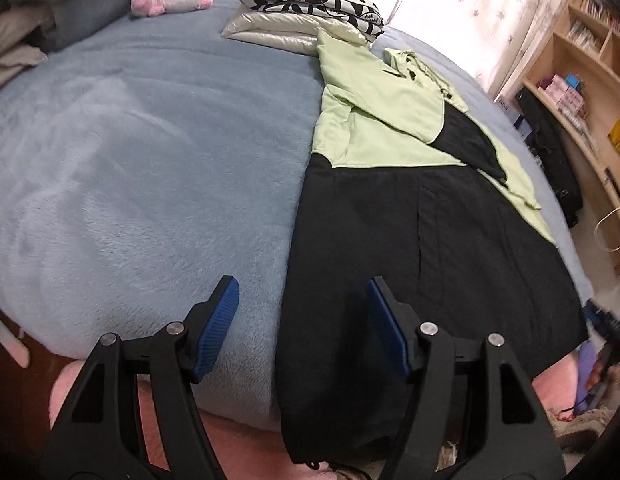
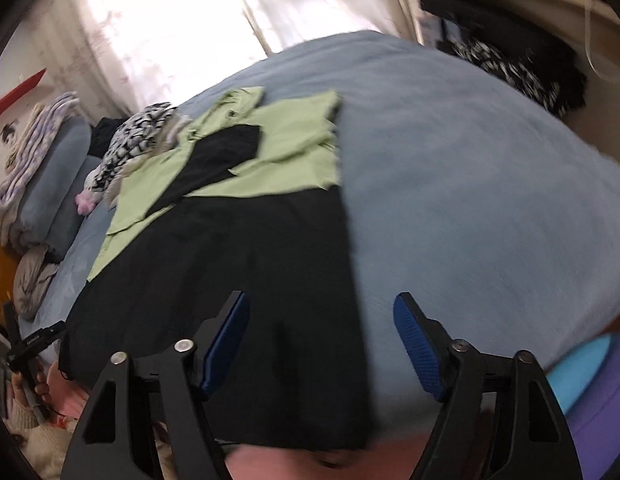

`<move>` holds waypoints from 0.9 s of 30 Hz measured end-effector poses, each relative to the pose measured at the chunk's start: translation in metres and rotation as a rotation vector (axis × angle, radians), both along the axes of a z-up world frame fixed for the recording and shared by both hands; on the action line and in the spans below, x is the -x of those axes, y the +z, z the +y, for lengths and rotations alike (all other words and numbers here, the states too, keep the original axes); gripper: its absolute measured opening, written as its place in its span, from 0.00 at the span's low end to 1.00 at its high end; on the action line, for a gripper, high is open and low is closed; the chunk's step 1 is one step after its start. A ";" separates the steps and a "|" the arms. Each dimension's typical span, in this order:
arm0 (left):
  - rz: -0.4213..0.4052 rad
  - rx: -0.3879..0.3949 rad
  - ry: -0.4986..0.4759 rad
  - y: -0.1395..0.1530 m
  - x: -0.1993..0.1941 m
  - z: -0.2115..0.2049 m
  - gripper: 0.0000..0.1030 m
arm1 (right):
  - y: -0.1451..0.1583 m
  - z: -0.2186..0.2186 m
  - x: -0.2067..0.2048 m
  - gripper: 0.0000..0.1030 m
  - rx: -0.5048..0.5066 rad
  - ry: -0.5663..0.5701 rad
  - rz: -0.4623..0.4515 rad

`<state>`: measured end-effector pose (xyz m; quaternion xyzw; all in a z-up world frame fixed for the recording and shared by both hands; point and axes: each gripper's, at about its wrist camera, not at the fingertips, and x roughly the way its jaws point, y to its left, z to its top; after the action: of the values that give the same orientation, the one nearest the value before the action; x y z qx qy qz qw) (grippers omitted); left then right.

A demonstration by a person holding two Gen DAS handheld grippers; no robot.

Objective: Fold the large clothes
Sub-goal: 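Grasp the black jacket hem with both tools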

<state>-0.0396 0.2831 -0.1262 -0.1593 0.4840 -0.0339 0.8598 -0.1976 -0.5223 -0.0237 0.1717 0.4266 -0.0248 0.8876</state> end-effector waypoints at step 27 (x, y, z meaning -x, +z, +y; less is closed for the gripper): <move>0.107 0.199 -0.259 -0.018 -0.017 -0.014 0.81 | -0.053 -0.003 -0.027 0.40 -0.276 0.179 0.005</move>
<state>-0.0222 0.2689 -0.1441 -0.1815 0.5400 -0.1833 0.8012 -0.1706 -0.5254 -0.0764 0.2531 0.4418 0.1128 0.8533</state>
